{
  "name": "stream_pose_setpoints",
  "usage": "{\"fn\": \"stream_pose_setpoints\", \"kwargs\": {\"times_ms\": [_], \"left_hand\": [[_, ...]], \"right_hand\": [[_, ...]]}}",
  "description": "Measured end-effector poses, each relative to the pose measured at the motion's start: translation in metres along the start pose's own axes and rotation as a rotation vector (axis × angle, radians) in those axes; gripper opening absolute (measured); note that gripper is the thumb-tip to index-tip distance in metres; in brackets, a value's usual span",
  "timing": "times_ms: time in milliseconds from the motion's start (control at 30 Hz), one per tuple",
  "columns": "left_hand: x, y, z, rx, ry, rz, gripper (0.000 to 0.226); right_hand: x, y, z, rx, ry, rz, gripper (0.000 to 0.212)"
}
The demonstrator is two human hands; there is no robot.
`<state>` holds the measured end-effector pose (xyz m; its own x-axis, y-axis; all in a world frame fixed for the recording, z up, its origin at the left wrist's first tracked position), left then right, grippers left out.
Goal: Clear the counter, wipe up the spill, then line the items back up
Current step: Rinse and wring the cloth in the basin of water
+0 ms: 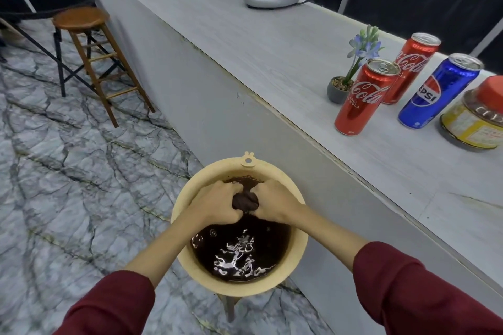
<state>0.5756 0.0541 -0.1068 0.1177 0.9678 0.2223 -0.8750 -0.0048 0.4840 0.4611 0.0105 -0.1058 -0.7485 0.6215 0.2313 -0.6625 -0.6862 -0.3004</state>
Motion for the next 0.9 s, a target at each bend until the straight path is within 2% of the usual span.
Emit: {"fn": "stream_pose_setpoints", "kwargs": {"times_ms": [67, 133, 167, 267, 400, 533, 600, 667, 733, 767, 833, 900], "left_hand": [[-0.002, 0.002, -0.004, -0.033, -0.03, 0.04, 0.008], [-0.004, 0.003, -0.006, -0.013, -0.043, 0.09, 0.012], [-0.005, 0.004, -0.006, 0.001, -0.04, 0.108, 0.01], [-0.005, 0.006, -0.007, 0.035, -0.05, 0.143, 0.025], [-0.006, 0.003, -0.015, 0.113, -0.056, 0.154, 0.027], [-0.005, 0.001, -0.021, 0.2, -0.068, 0.121, 0.025], [-0.005, -0.002, -0.017, 0.206, -0.075, 0.087, 0.021], [-0.002, -0.007, -0.011, 0.212, -0.106, 0.058, 0.015], [0.001, -0.015, -0.003, 0.245, -0.125, 0.054, 0.03], [0.004, -0.017, 0.002, 0.272, -0.114, 0.062, 0.033], [0.008, -0.02, 0.01, 0.329, -0.057, 0.066, 0.029], [0.011, -0.021, 0.016, 0.357, 0.015, 0.064, 0.03]], "right_hand": [[0.001, -0.003, 0.0, 0.154, 0.028, 0.03, 0.023], [0.001, -0.003, 0.0, 0.21, 0.044, 0.043, 0.016], [0.001, -0.002, -0.001, 0.221, 0.046, 0.042, 0.017], [0.001, -0.001, -0.004, 0.239, 0.036, 0.042, 0.015], [0.001, 0.003, -0.011, 0.25, 0.009, 0.036, 0.01], [0.002, 0.005, -0.014, 0.232, 0.036, 0.031, 0.015], [0.0, 0.009, -0.011, 0.074, 0.045, -0.007, 0.009], [0.0, 0.017, -0.008, -0.173, -0.027, -0.063, 0.029], [0.005, 0.026, -0.004, -0.413, -0.142, -0.148, 0.048], [0.01, 0.03, -0.002, -0.53, -0.193, -0.191, 0.05], [0.017, 0.034, 0.0, -0.731, -0.251, -0.249, 0.047], [0.02, 0.038, 0.004, -0.823, -0.2, -0.274, 0.037]]}}
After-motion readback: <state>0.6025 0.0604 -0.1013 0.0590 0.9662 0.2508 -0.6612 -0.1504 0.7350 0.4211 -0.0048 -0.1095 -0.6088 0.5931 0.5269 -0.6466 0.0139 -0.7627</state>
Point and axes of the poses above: each hand's wrist, its own x-axis away from the middle knuckle, its own z-axis out of the back of the hand, y = z × x, the point moved 4 cm from there along -x, towards the middle knuckle, and after that the axes turned 3 degrees about x, right-handed, at the moved point
